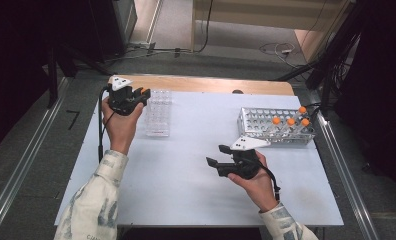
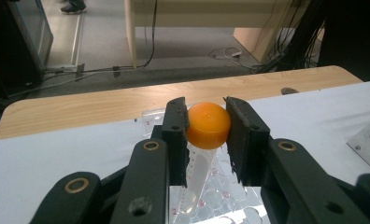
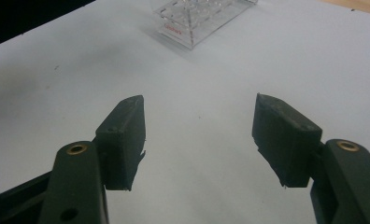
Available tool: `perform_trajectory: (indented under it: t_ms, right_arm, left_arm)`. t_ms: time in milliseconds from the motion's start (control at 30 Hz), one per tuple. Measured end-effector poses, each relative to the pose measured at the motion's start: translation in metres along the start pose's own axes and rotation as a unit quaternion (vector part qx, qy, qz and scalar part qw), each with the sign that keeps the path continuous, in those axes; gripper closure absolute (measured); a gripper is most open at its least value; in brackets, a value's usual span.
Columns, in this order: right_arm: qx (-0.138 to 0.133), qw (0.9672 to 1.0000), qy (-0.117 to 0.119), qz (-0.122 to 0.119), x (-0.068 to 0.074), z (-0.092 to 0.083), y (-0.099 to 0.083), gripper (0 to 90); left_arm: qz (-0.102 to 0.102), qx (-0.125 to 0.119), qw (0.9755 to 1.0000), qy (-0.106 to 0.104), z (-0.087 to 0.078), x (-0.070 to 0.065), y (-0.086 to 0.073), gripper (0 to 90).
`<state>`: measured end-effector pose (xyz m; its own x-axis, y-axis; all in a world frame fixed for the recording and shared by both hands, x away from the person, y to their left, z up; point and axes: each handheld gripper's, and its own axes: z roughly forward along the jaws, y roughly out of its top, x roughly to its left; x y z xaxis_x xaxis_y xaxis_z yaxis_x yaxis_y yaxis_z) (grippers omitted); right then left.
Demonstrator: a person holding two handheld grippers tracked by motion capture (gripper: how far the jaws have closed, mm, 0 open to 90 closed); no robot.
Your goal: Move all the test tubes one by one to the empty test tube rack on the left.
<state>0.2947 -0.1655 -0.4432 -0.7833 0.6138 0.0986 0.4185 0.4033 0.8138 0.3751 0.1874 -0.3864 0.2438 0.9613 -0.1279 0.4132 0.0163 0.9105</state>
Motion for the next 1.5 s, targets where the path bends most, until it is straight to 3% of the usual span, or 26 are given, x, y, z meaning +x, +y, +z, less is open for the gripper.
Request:
perform_trajectory:
  t_ms: [600,900,1100,1300,1500]
  right_arm:
    - [0.005,1.0,0.0,-0.003,0.001,0.003,-0.001,33.7]
    - [0.005,1.0,0.002,-0.002,0.001,0.004,-0.002,33.6]
    - [0.005,1.0,0.0,-0.002,0.0,0.003,-0.001,33.3]
    - [0.002,1.0,-0.004,0.001,-0.002,0.001,-0.001,31.6]
    - [-0.002,0.9999,-0.01,0.007,-0.005,-0.002,-0.001,30.4]
  left_arm:
    - [0.008,0.022,0.9997,0.007,0.012,-0.002,-0.024,70.1]
    - [0.01,0.023,0.9997,0.006,0.013,-0.003,-0.027,67.8]
    - [-0.001,0.018,0.9998,-0.003,0.009,-0.004,-0.025,53.8]
    - [-0.017,-0.01,0.9998,-0.009,0.0,-0.009,-0.025,26.4]
    - [-0.023,-0.009,0.9993,-0.027,-0.01,-0.012,-0.028,15.5]
